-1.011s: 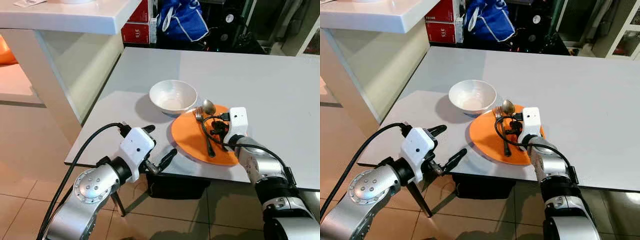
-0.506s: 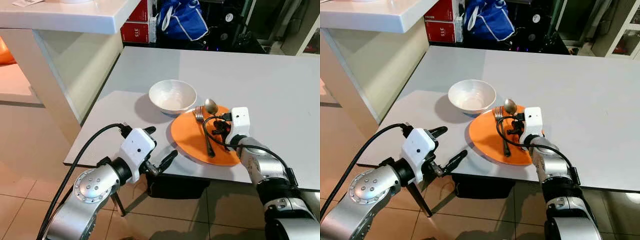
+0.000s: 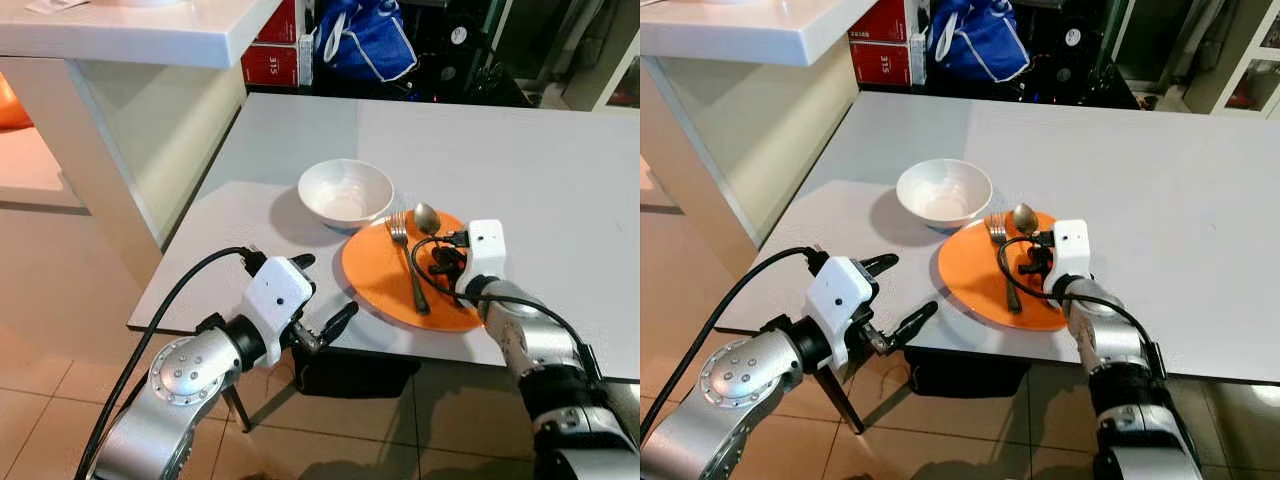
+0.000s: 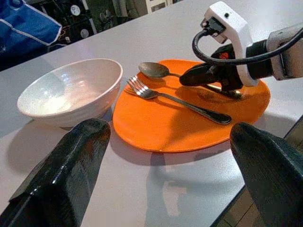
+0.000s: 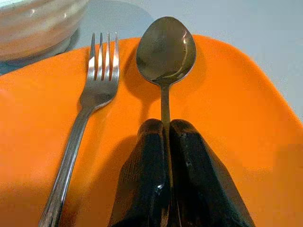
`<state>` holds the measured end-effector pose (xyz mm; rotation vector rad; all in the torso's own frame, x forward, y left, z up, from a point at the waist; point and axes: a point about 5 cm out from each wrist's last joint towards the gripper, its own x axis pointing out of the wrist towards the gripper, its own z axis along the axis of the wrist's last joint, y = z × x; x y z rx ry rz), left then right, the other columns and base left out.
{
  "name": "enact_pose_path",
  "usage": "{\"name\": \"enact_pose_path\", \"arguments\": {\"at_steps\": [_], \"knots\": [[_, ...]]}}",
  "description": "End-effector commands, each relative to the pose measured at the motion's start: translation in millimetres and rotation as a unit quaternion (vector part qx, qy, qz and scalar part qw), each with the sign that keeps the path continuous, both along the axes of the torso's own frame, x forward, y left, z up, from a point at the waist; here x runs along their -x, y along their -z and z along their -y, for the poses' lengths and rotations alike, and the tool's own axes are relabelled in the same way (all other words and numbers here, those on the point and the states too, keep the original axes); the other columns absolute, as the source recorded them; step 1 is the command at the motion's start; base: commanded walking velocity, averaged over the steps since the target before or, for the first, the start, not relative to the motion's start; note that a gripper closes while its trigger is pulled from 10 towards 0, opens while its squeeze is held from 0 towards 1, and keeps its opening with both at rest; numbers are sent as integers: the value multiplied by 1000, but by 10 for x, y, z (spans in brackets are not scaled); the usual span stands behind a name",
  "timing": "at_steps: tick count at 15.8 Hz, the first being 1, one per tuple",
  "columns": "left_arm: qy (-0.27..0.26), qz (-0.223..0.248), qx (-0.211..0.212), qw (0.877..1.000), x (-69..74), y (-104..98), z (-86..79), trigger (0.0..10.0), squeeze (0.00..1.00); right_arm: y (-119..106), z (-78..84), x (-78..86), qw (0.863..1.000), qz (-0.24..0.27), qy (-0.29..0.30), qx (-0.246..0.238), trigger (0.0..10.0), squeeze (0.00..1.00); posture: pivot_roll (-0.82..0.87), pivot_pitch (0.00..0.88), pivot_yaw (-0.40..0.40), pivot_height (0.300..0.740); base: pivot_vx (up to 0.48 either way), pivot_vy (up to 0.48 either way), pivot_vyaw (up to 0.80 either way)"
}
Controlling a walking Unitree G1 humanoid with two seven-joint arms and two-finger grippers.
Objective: Setting the table
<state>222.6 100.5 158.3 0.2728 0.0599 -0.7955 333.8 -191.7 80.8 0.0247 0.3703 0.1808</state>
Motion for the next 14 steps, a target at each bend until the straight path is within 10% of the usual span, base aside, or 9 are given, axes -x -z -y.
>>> {"name": "enact_pose_path", "arguments": {"at_steps": [1, 14], "knots": [[10, 5, -1, 1000, 4, -31, 27, 10000, 0, 7, 22, 18, 1000, -5, 4, -4, 10000, 0, -20, 34, 13, 740, 0, 0, 0], [39, -13, -8, 999, 38, 5, 52, 10000, 0, 27, -62, 54, 1000, -18, 1, -21, 10000, 0, -23, 26, 21, 740, 0, 0, 0]]}}
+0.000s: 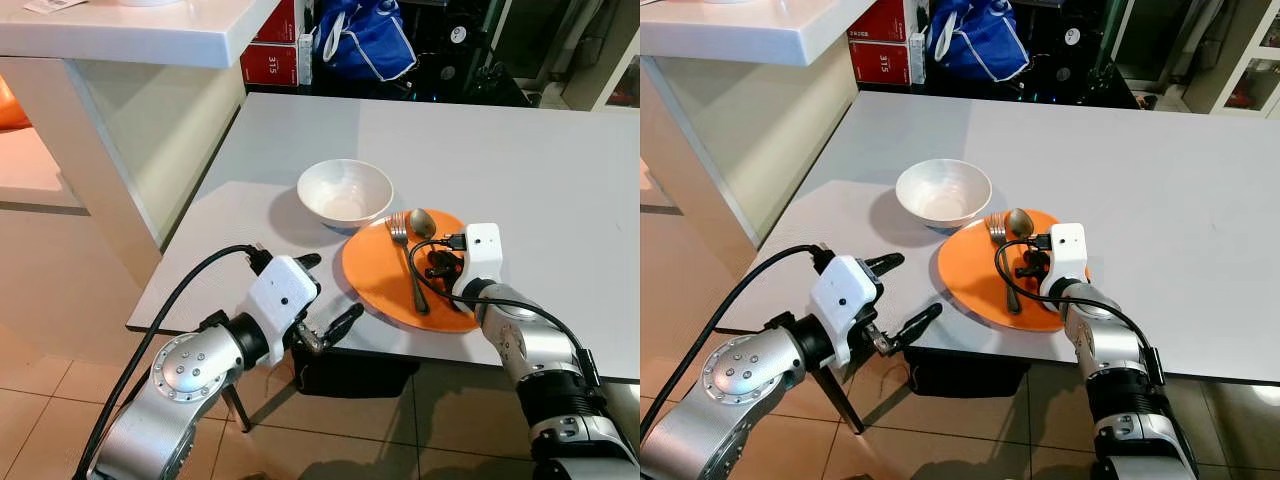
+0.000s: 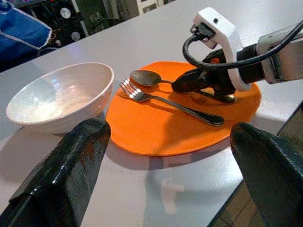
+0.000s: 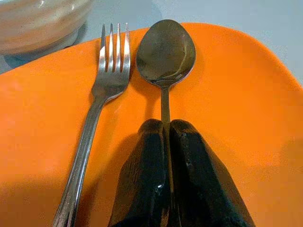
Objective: Setting the table
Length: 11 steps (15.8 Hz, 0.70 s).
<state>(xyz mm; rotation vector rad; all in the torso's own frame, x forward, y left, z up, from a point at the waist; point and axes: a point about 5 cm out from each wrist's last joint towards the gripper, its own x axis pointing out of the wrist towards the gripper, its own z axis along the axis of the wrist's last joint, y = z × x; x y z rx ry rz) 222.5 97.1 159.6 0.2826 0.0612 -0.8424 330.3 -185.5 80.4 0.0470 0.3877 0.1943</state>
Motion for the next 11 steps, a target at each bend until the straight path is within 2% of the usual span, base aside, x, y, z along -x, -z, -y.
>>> {"name": "enact_pose_path", "arguments": {"at_steps": [1, 3, 5, 6, 7, 8, 9, 11], "knots": [[17, -11, -3, 1000, 39, 19, 20, 10000, 0, 23, 0, 18, 1000, -9, 6, -10, 10000, 0, -23, 26, 21, 740, 0, 0, 0], [30, -22, -6, 999, 71, 36, 27, 10000, 0, 22, -8, 19, 1000, -8, 7, -13, 10000, 384, -23, 26, 23, 740, 0, 0, 0], [38, -27, -8, 999, 93, 47, 32, 10000, 0, 21, -14, 14, 1000, -8, 7, -15, 10000, 627, -22, 25, 22, 740, 0, 0, 0], [39, -29, -9, 999, 95, 50, 30, 10000, 0, 20, -18, 12, 1000, -8, 6, -15, 10000, 718, -21, 25, 20, 740, 0, 0, 0], [40, -29, -10, 999, 95, 52, 27, 10000, 0, 20, -20, 9, 1000, -8, 6, -16, 10000, 733, -21, 24, 20, 740, 0, 0, 0], [41, -30, -11, 999, 95, 52, 25, 10000, 0, 20, -21, 8, 1000, -8, 6, -16, 10000, 922, -20, 24, 20, 740, 0, 0, 0], [41, -30, -11, 999, 96, 52, 24, 10000, 0, 19, -22, 6, 1000, -7, 6, -16, 10000, 1000, -20, 24, 21, 740, 0, 0, 0], [42, -30, -12, 999, 92, 50, 19, 10000, 0, 9, -16, -1, 1000, -5, 8, -19, 10000, 1000, -20, 19, 23, 740, 0, 0, 0]]}}
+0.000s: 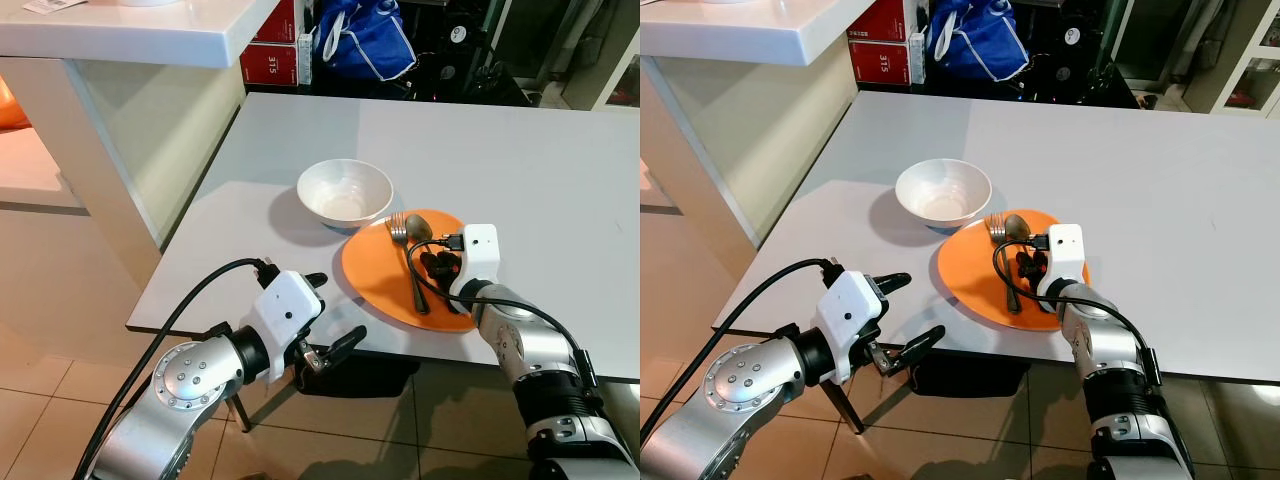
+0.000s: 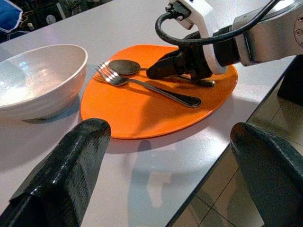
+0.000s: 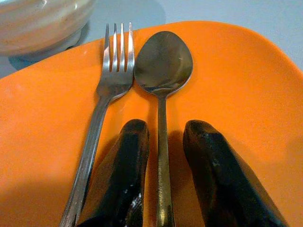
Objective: Setting the table
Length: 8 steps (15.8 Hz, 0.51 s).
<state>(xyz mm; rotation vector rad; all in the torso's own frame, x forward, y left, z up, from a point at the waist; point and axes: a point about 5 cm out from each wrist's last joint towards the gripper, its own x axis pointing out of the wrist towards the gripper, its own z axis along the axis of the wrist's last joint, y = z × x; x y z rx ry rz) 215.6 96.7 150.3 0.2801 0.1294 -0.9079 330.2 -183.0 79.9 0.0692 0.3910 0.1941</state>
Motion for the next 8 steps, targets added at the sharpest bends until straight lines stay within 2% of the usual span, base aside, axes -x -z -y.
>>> {"name": "enact_pose_path", "arguments": {"at_steps": [1, 8], "knots": [[14, 5, 2, 1000, 21, -44, 14, 10000, 0, 2, 9, -2, 1000, -2, 6, -9, 10000, 1000, -20, 18, 23, 740, 0, 0, 0], [14, 8, 2, 1000, 10, -47, 14, 10000, 0, -60, -7, -2, 999, 10, 9, -38, 10000, 1000, -22, 0, 21, 740, 0, 0, 0]]}}
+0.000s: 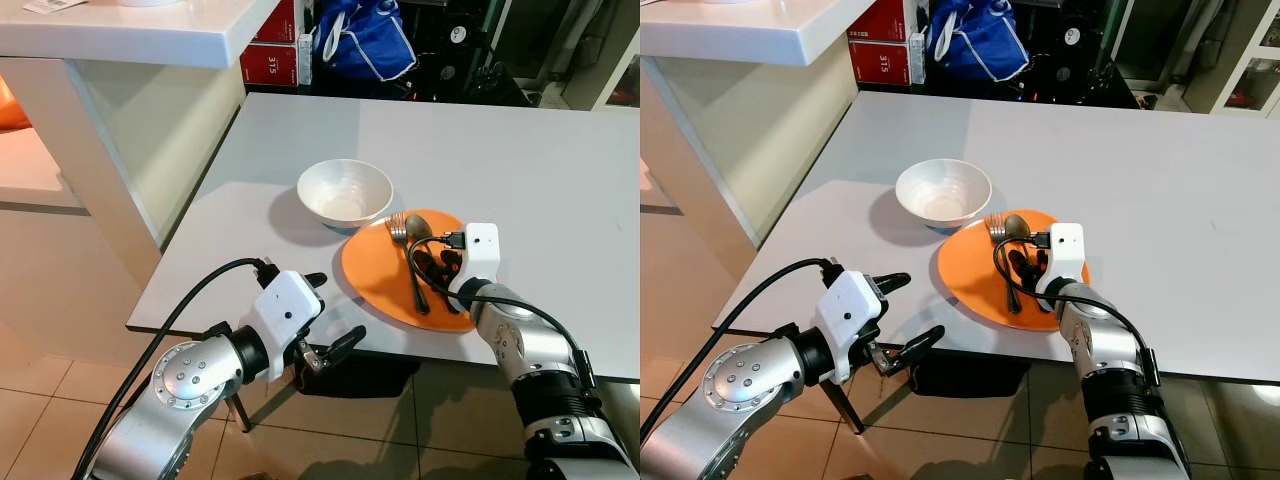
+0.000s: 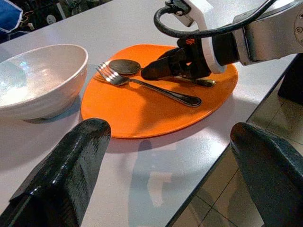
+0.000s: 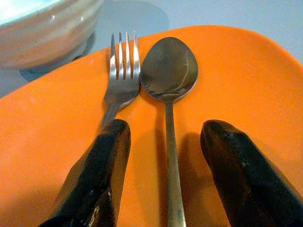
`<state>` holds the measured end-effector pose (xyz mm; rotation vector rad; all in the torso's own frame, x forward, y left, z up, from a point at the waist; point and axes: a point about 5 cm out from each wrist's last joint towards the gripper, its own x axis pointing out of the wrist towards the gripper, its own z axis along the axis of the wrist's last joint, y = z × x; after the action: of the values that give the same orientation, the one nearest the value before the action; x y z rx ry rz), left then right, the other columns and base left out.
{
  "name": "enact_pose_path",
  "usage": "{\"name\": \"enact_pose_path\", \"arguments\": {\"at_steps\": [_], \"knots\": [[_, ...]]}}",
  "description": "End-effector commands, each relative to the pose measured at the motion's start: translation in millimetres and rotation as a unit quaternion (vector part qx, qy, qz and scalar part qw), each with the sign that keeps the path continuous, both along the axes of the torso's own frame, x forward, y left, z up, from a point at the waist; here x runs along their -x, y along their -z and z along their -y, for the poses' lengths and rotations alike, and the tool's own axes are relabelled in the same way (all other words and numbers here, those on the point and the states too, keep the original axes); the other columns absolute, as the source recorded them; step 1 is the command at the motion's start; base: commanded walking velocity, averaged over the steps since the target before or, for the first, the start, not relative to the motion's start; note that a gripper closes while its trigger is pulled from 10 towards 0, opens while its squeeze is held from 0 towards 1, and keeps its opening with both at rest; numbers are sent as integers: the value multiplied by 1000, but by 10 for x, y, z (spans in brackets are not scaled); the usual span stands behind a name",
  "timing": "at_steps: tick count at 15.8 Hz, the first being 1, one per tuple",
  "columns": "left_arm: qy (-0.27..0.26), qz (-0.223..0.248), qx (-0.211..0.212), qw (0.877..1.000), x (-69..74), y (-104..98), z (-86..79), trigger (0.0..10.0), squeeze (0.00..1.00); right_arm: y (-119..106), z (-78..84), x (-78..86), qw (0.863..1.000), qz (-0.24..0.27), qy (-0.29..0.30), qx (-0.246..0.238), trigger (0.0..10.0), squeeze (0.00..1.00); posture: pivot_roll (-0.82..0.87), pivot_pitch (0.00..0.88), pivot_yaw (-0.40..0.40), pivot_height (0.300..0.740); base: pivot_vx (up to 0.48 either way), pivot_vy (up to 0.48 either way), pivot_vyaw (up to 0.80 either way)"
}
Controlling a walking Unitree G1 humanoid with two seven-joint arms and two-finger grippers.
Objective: Setting the table
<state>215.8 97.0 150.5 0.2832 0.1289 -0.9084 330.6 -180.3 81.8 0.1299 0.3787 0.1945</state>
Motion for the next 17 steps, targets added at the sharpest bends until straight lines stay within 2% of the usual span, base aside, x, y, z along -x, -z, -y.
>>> {"name": "enact_pose_path", "arguments": {"at_steps": [1, 4, 5, 8, 9, 10, 11, 12, 13, 15, 16, 17], "knots": [[13, 8, 3, 1000, 11, -44, 16, 10000, 0, -46, 21, 1, 1000, 7, 5, -8, 10000, 1000, -22, 0, 21, 740, 0, 0, 0], [11, 16, 0, 1000, -14, -43, 20, 10000, 0, -154, 29, -22, 999, 33, 8, 1, 10000, 1000, -27, 0, 20, 740, 0, 0, 0], [3, 28, 1, 1000, -42, -60, 27, 10000, 0, -250, 48, -29, 998, 59, 11, 2, 10000, 0, -28, 0, 19, 740, 0, 0, 0], [-46, 58, 16, 997, -167, -107, -6, 10000, 0, -486, 121, -5, 992, 113, 35, -32, 10000, 0, -28, 0, 10, 740, 0, 0, 0], [-99, 70, 26, 992, -252, -120, -55, 10000, 0, -658, 191, 32, 985, 133, 65, -83, 10000, 0, -28, 0, 2, 740, 0, 0, 0], [-154, 80, 29, 984, -319, -126, -110, 10000, 0, -792, 237, 96, 980, 147, 80, -112, 10000, 0, -29, 0, -3, 740, 0, 0, 0], [-182, 79, 34, 980, -346, -130, -134, 10000, 0, -863, 230, 182, 977, 157, 78, -118, 10000, 0, -26, 0, -10, 740, 0, 0, 0], [-224, 93, 42, 969, -377, -159, -173, 10000, 0, -946, 146, 420, 978, 171, 52, -112, 10000, 0, -24, 0, -12, 740, 0, 0, 0], [-226, 99, 44, 968, -379, -172, -177, 10000, 0, -952, 106, 465, 978, 171, 42, -114, 10000, 0, -24, 0, -9, 740, 0, 0, 700], [-229, 111, 46, 966, -360, -207, -203, 10000, 0, -1020, -105, 649, 977, 184, -24, -107, 10000, 0, -28, 0, -3, 740, 0, 0, 800], [-244, 121, 45, 961, -328, -230, -259, 10000, 0, -1062, -270, 799, 971, 184, -77, -134, 10000, 0, -27, 0, -2, 740, 0, 0, 800], [-248, 123, 45, 960, -342, -247, -283, 10000, 0, -1077, -307, 818, 968, 187, -89, -144, 10000, 0, -22, 0, -5, 740, 0, 0, 800]]}}
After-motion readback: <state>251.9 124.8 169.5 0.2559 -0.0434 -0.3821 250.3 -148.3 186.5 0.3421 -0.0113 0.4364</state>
